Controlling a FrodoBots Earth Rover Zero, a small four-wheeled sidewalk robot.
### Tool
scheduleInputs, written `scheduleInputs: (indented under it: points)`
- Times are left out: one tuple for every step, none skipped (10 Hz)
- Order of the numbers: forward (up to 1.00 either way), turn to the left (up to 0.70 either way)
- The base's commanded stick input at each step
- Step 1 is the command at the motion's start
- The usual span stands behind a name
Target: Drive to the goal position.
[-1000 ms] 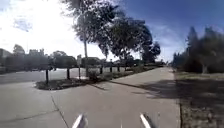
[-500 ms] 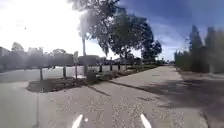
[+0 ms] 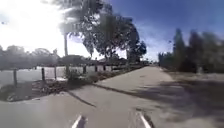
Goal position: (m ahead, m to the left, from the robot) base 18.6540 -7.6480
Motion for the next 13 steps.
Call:
scheduleInputs:
  points:
    - [1.00,-0.29]
    - [1.00,-0.40]
    - [1.00,-0.40]
    - [1.00,-0.40]
    - [1.00,-0.26]
    - [1.00,-0.09]
    - [1.00,0.00]
    - [1.00,0.00]
    - [1.00,0.00]
    - [1.00,0.00]
    - [1.00,0.00]
    - [1.00,-0.40]
    - [1.00,-0.40]
